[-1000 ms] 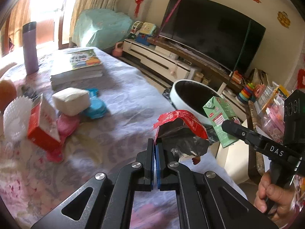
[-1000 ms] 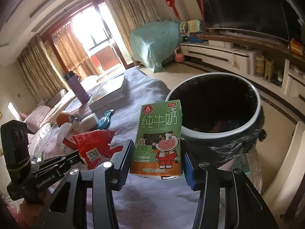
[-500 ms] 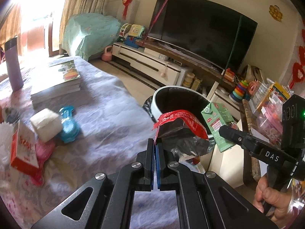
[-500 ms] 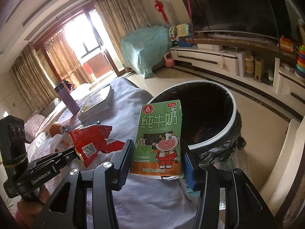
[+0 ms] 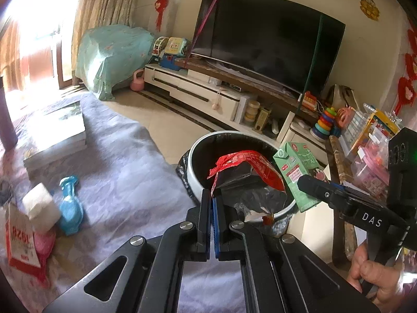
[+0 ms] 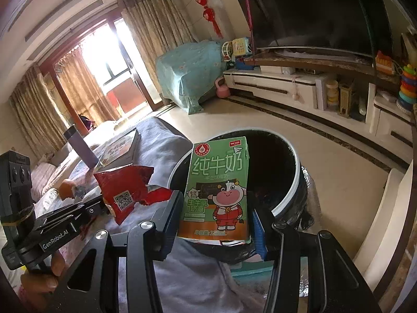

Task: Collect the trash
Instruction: 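Carry the red bag and milk carton toward the trash bin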

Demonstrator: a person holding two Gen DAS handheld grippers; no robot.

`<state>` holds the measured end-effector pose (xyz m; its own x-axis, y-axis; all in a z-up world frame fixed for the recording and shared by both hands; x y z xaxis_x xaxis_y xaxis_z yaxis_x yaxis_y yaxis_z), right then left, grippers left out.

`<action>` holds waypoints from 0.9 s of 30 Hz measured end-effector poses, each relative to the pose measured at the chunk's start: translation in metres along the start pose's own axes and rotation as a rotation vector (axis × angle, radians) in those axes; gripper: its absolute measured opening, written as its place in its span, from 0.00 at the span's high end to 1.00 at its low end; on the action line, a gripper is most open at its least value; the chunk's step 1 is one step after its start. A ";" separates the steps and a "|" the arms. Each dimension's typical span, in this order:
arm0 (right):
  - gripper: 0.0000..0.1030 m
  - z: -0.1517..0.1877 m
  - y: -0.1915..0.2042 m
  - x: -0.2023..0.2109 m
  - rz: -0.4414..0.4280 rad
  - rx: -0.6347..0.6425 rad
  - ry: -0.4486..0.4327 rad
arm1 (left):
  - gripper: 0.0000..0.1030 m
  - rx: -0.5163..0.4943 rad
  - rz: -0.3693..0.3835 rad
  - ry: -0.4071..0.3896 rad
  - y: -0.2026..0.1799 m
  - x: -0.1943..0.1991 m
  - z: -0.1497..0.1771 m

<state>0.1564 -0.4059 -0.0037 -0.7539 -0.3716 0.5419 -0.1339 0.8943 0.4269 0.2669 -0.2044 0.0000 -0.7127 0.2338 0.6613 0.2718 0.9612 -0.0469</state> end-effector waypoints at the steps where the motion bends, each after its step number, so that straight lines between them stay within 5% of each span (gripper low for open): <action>1: 0.53 -0.002 -0.002 -0.001 0.000 -0.001 0.000 | 1.00 -0.004 -0.002 0.000 -0.002 -0.003 -0.002; 27: 0.53 -0.023 -0.036 -0.028 0.030 -0.016 0.054 | 1.00 -0.055 -0.036 0.041 -0.031 -0.068 -0.029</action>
<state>0.1969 -0.4340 -0.0176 -0.7215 -0.3580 0.5926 -0.1015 0.9014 0.4210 0.3260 -0.2548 -0.0216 -0.6959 0.1923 0.6919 0.2824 0.9591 0.0175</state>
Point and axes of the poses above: each gripper's, at about its wrist camera, not at the fingertips, and x roughly against the way its jaws point, y to its left, z to its underside, the point moved 1 cm from there along -x, roughly the way its jaws point, and after that the axes turned 14 degrees about -z, right-handed, at the moved point
